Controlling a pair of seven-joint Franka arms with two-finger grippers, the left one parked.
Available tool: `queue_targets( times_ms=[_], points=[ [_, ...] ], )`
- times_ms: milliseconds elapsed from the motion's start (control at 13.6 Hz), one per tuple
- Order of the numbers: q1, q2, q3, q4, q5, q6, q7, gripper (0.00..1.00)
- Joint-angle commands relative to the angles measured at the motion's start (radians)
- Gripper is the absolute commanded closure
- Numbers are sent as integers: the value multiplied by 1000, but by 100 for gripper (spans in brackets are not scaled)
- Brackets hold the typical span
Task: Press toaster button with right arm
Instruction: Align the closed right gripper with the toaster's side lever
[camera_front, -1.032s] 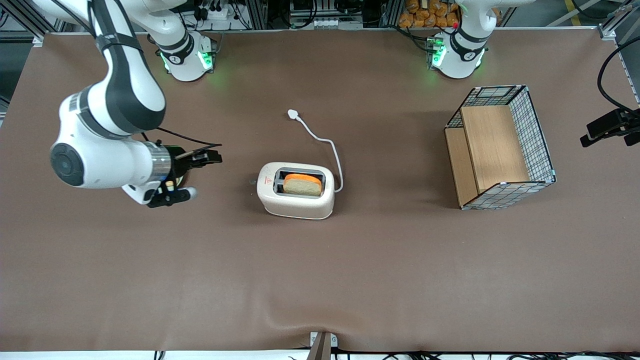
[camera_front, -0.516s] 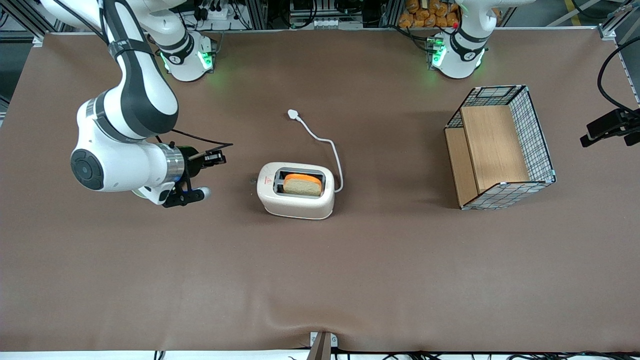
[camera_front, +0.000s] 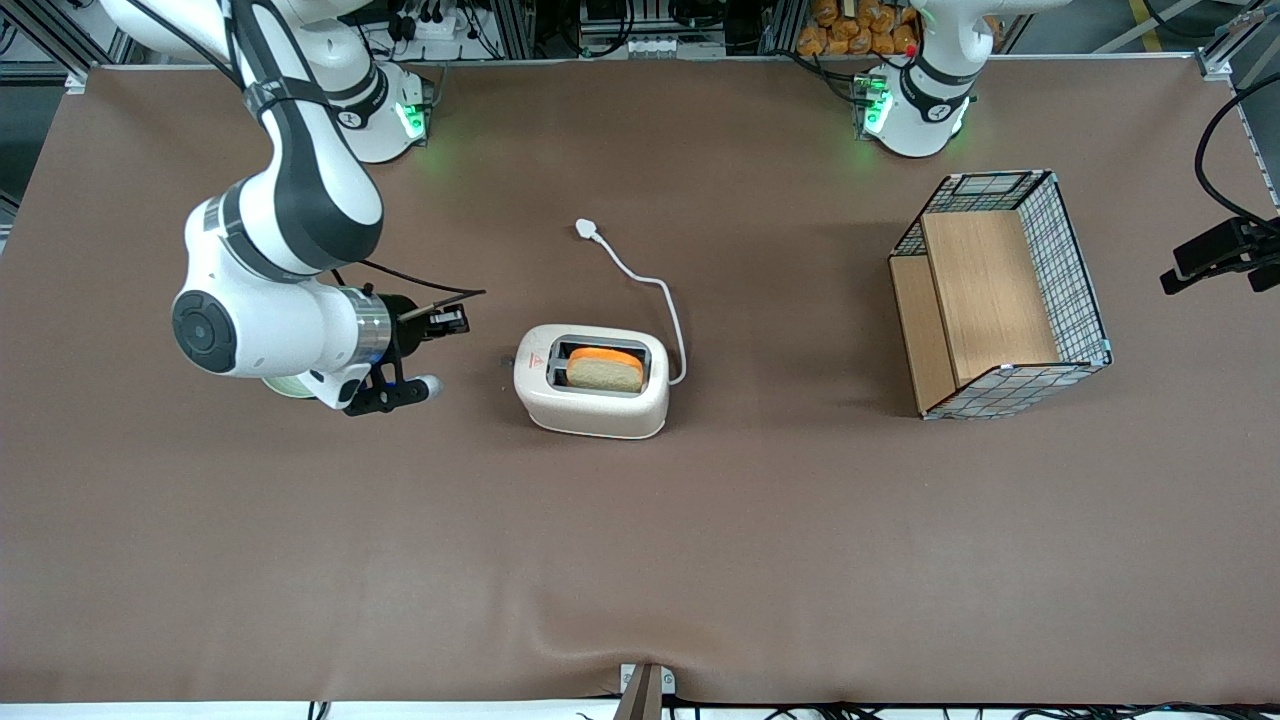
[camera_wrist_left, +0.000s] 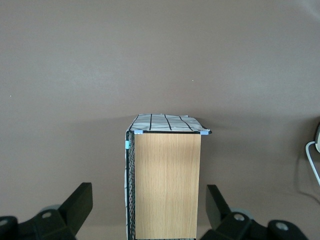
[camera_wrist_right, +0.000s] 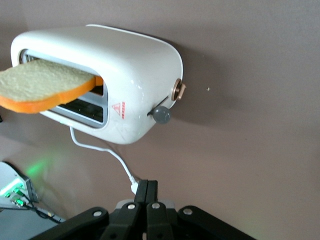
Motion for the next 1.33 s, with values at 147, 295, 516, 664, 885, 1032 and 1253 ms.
queue_targets(
  times_ms=[147, 295, 516, 664, 885, 1032, 1253],
  points=[
    [43, -18, -9, -82, 19, 122, 19, 100],
    [41, -27, -7, -110, 19, 156, 19, 100],
    [41, -44, -6, -161, 22, 206, 20, 100],
    [30, -63, -6, -204, 72, 242, 17, 100],
    [15, -61, -7, -221, 140, 272, 14, 100],
    [6, -57, -7, -234, 184, 277, 7, 100],
    [-16, -51, -7, -242, 252, 277, -16, 100]
  ],
)
